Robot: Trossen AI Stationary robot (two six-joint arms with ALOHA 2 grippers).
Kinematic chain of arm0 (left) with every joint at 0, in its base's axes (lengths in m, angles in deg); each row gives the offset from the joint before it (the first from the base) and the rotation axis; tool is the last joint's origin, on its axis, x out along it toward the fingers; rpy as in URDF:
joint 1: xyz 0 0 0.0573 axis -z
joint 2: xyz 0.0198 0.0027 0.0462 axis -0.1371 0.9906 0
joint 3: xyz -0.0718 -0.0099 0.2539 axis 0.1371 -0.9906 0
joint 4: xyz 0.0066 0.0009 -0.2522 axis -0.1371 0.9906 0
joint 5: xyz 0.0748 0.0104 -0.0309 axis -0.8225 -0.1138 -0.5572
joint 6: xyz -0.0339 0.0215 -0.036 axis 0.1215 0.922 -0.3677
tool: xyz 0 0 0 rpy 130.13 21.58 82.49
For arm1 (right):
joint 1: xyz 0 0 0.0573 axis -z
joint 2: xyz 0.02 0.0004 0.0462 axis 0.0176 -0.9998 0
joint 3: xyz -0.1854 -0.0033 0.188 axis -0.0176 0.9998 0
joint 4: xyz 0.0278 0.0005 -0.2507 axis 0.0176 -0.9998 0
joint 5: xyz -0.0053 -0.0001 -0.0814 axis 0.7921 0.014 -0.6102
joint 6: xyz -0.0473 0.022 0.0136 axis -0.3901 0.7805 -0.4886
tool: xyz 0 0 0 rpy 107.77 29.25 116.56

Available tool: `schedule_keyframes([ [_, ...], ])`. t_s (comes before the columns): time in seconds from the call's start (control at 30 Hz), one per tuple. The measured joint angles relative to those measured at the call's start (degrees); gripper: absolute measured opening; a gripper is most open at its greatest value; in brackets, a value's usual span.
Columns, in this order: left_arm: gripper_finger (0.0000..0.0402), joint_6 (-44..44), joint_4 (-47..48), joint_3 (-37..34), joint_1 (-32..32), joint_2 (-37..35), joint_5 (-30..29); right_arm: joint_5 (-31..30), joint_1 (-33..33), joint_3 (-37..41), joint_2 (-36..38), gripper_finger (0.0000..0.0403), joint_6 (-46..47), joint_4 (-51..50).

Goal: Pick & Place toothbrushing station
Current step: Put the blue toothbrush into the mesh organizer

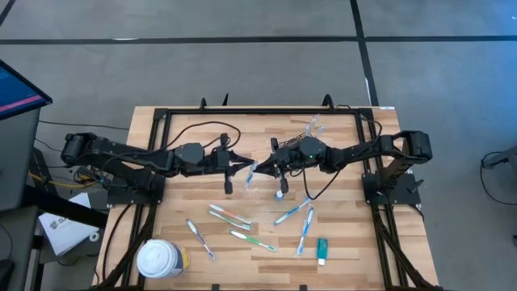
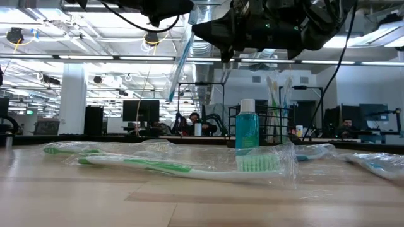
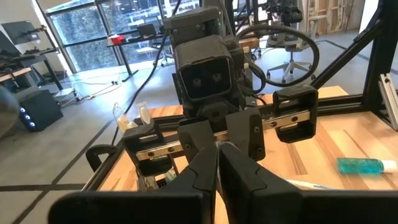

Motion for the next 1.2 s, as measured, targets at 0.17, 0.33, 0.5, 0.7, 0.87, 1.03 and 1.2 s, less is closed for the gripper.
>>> schedule_keyframes([
  [0.17,0.0025,-1.49,-0.06,-0.02,0.02,-1.07,-2.24,0.08,0.3,0.0,0.0,0.0,0.02,-0.73],
  [0.33,0.0039,-1.57,4.18,-0.04,0.0,-3.01,-4.46,0.08,0.61,0.02,2.06,0.0,-0.02,-3.87],
  [0.5,0.0042,-3.0,4.39,-0.07,0.0,-4.64,-4.44,-0.16,0.93,0.09,6.98,0.0,-2.06,-9.67],
  [0.7,0.0038,-5.35,5.11,-0.01,0.0,-4.31,-4.43,-1.94,2.31,0.09,14.73,0.0,-3.66,-19.75],
  [0.87,0.004,-5.64,6.67,-0.04,0.0,-4.04,-4.42,-6.34,2.98,0.09,21.11,0.0,-5.17,-29.03],
  [1.03,0.0042,-5.64,6.73,-0.04,0.0,-4.04,-4.39,-9.16,3.29,0.09,26.66,0.0,-6.64,-34.68],
  [1.2,0.0042,-6.0,6.83,-0.04,0.0,-4.04,-4.41,-13.35,4.59,0.12,31.01,0.0,-7.58,-40.89],
])
